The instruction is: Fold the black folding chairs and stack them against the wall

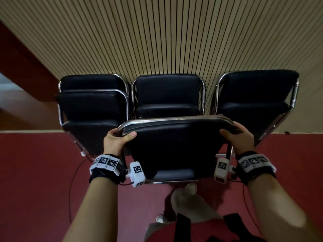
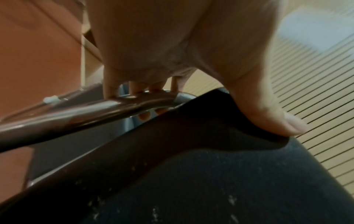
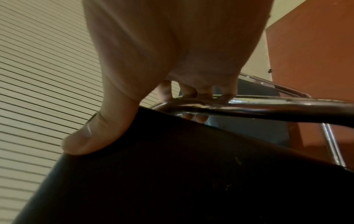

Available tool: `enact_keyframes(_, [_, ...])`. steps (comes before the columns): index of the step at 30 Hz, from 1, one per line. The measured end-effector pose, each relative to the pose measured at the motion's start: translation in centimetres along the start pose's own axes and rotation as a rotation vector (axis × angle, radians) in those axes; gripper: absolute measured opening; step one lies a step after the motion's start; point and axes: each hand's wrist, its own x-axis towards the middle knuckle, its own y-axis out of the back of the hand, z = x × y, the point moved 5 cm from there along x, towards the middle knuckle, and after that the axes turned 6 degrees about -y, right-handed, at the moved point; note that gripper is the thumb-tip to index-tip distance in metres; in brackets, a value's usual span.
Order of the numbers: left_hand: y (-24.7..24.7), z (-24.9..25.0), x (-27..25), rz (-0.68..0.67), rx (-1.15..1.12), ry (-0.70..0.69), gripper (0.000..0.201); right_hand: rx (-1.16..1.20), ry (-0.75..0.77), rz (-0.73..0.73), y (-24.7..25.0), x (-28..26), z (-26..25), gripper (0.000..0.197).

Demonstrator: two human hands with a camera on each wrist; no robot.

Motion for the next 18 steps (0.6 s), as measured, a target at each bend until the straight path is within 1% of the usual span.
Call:
enact_keyframes(2, [-1.2,-0.2,3.1,-0.006,0.031,0.028,0.062,-0.026,-0.023,0.006,-1.2,2.1,-0.1,0.038])
enact_keyframes(6, [-3.4,-0.7,8.1,-0.017,0.077,0.061,0.056,-0.051,-0.094,0.017,-3.4,6.7,0.2,0.054])
enact_keyframes(10, [-5.5,-1.5,11.8,-0.038,0.079,0.085,0.054,-0.093,-0.139,0.028,-5.2,9.8,0.9,0.055])
enact_keyframes(12, [-6.0,-2.0,13.4,-0.033,0.097,0.097,0.059,-0.129,-0.148,0.045,-5.8,11.1,1.2,0.057])
enact_keyframes(15, [-6.3,-2.9,15.7,-0.043,0.139,0.123,0.076,-0.171,-0.185,0.039,-7.0,12.4,1.7,0.063])
enact_keyframes(18, [-6.8,-3.1,17.7,-0.07,0.152,0.144,0.072,-0.155,-0.223,0.059,-8.0,13.0,1.8,0.058])
